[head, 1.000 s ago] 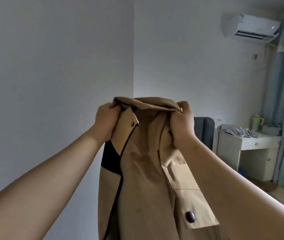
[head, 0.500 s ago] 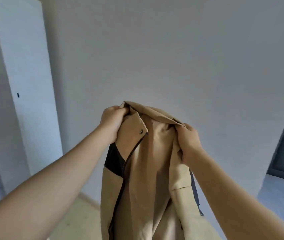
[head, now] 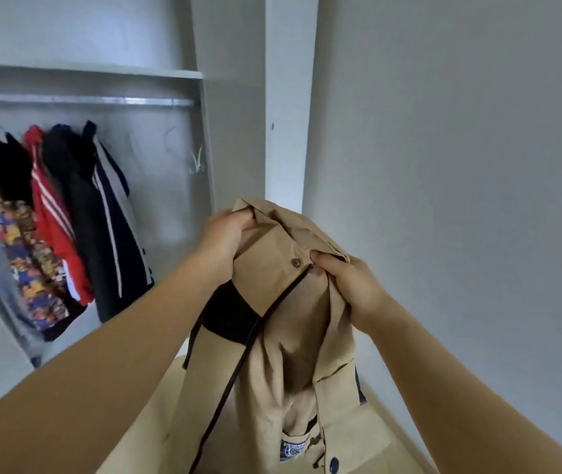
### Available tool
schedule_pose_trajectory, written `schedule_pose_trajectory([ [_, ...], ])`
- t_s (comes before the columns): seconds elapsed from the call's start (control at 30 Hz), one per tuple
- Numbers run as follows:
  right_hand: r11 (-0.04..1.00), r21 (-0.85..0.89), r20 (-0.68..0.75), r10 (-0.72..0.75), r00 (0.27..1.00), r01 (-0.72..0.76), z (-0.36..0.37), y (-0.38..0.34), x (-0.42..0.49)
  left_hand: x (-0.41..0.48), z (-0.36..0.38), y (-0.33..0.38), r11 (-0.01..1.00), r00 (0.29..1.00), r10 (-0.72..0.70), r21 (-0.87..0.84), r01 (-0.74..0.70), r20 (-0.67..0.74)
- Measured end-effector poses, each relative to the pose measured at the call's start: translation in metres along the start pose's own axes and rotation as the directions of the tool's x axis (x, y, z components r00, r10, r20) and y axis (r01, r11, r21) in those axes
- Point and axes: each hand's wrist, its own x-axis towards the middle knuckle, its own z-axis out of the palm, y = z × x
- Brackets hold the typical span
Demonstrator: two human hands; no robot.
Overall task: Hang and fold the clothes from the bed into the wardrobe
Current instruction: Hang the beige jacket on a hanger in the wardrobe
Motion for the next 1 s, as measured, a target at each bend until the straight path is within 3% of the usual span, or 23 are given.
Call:
schedule_pose_trajectory([
  [0.13, 0.989, -0.12, 0.323, 0.116, 0.939, -0.081, 0.079, 0.026, 0.035, 0.01, -0.074, -0.011, 0.999, 0.996, -0.051, -0.014, 0.05, -0.076],
  [0.23, 0.974, -0.191, 0.524, 0.207, 0.826, -0.123, 0.141, 0.041, 0.056, 0.013, -0.122, -0.019, 0.999, 0.99, 0.001, -0.036, -0.006, -0.143],
  [0.37, 0.96, -0.264, 0.679, 0.252, 0.69, -0.091, 0.211, 0.055, 0.084, 0.026, -0.178, -0.025, 0.997, 0.939, 0.061, -0.023, -0.073, -0.339],
  [0.53, 0.97, -0.234, 0.734, 0.221, 0.642, -0.066, 0.272, 0.07, 0.134, 0.066, -0.22, -0.029, 0.992, 0.893, 0.105, 0.109, -0.063, -0.437],
  [0.67, 0.975, -0.206, 0.709, 0.207, 0.674, -0.083, 0.316, 0.065, 0.191, 0.114, -0.25, -0.021, 0.947, 0.84, 0.254, 0.298, -0.116, -0.48],
  [0.77, 0.981, -0.141, 0.693, 0.192, 0.695, -0.131, 0.346, 0.056, 0.231, 0.14, -0.274, -0.024, 0.917, 0.848, 0.325, 0.36, -0.174, -0.419],
  [0.87, 0.982, -0.075, 0.708, 0.175, 0.684, -0.174, 0.386, 0.042, 0.271, 0.16, -0.3, -0.023, 0.776, 0.872, 0.417, 0.6, -0.194, -0.258],
  [0.93, 0.978, -0.048, 0.744, 0.171, 0.646, -0.204, 0.411, 0.036, 0.287, 0.169, -0.317, -0.023, 0.635, 0.897, 0.399, 0.763, -0.12, -0.191],
  [1.0, 0.98, -0.065, 0.753, 0.172, 0.635, -0.189, 0.437, 0.033, 0.303, 0.18, -0.335, -0.019, 0.581, 0.924, 0.341, 0.811, -0.062, -0.173],
])
